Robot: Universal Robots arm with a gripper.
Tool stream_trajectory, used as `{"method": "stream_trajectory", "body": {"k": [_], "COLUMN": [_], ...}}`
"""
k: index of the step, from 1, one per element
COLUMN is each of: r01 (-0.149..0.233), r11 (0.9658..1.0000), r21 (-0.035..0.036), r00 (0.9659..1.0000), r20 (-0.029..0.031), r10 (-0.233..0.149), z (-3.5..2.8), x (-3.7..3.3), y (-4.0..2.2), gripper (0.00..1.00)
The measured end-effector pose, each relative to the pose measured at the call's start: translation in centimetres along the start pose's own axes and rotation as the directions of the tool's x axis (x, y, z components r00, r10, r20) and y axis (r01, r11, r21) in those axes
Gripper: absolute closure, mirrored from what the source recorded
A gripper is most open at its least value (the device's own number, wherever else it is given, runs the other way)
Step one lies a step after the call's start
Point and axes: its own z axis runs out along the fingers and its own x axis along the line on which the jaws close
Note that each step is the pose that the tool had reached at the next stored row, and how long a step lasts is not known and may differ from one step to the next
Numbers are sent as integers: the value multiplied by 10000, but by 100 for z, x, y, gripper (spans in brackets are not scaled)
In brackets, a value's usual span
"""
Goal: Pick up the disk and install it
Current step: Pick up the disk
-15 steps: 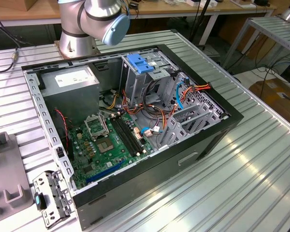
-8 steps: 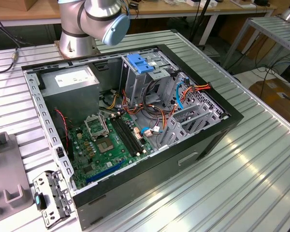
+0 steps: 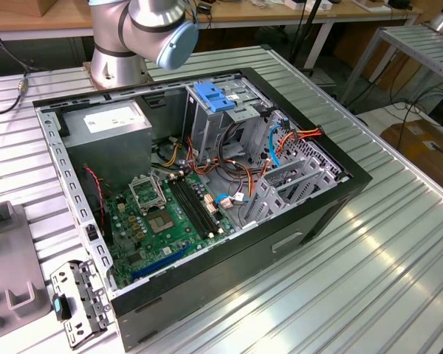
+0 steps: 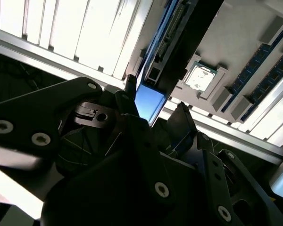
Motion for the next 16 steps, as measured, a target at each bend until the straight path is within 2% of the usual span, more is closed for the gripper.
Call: {"method": "stream_trajectory", "body": {"k": [3, 7, 8, 9, 12, 16], "r01": [0, -1, 12, 45, 482, 568], "r11": [10000, 10000, 10000, 10000, 9988, 9983], "r21": [-7, -8, -5, -6, -16, 84], "r00": [10000, 10000, 10000, 10000, 9988, 9984], "r20": [0, -2, 0, -1, -3, 4], "r10": [0, 1, -12, -45, -482, -568], "z": [61, 62, 72, 83, 147, 194], "x": [-1, 0, 0, 0, 1, -27], "y": [0, 0, 0, 0, 0, 37], "gripper": [46, 47, 55, 55, 55, 55]}}
